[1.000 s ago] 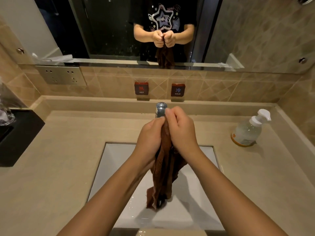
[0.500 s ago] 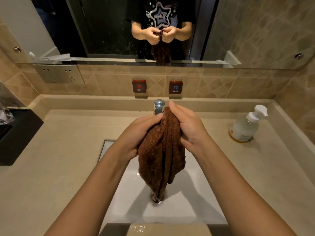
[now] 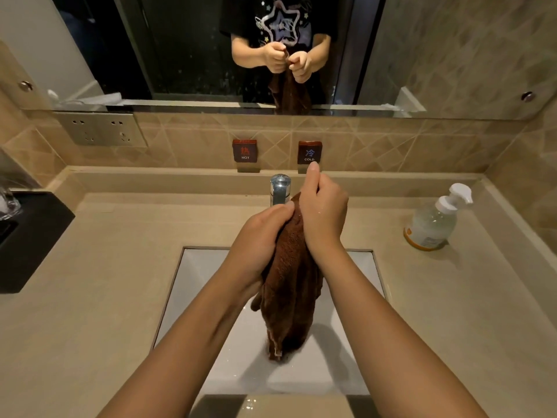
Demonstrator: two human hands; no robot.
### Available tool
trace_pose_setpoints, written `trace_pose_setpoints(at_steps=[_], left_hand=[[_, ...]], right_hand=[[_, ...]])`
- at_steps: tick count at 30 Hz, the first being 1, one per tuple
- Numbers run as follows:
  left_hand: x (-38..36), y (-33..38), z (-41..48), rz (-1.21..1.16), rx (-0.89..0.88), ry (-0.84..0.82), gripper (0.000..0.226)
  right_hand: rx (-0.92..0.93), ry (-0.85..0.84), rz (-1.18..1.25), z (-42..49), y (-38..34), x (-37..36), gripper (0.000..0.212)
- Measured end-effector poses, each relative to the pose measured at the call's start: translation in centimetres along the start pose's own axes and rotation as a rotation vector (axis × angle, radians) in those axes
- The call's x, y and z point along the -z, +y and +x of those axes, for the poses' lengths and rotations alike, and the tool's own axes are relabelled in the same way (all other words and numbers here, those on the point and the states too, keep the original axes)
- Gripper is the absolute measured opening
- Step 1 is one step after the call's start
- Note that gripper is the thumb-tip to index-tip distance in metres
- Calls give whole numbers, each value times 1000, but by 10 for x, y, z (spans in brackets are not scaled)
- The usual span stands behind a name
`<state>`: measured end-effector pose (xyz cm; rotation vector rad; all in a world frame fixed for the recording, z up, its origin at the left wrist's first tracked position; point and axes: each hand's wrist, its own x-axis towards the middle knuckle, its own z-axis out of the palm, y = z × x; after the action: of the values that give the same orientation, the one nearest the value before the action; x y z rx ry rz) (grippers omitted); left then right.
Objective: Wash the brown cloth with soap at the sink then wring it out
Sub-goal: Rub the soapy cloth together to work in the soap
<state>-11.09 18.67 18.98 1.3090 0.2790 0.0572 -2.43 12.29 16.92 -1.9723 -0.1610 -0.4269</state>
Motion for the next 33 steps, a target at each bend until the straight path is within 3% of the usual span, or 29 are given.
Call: trace_pose_setpoints(at_steps=[5,7,9,13,15,17,19,22,27,31,33], left_hand=[[25,6,10,-350,2,-17,20],[35,5,15,-399,41,3,22],[40,2,17,-397,76,25,26],[15,-4,13,-301,70,80,34],[-5,-8,6,-121,-7,142,39],[-15,-11,1,108,-105,178,40],[-11,-7,2,191,-119,196,41],[-4,-1,10,75,-30,261,44],[-18,-6,3,119,-33,171,38],[-14,-6,12,69,-4,181,36],[-21,-9,10,40,18,179,36]], right_hand=[[-5,-588,120,-13,34,24,49],[21,-693,136,-15,47,41,39],[11,-629,190,-15,44,56,32],[122,-461,218,-37,1,43,44],[141,-307,127,-40,-13,25,49],[11,-134,137,-26,-13,17,52],[-25,-186,136,-27,-11,16,53],[165,-299,5,-54,-16,13,51],[-130,-235,138,-16,-14,21,55],[77,-300,21,-53,-24,19,52],[20,-235,40,-37,-21,18,53]])
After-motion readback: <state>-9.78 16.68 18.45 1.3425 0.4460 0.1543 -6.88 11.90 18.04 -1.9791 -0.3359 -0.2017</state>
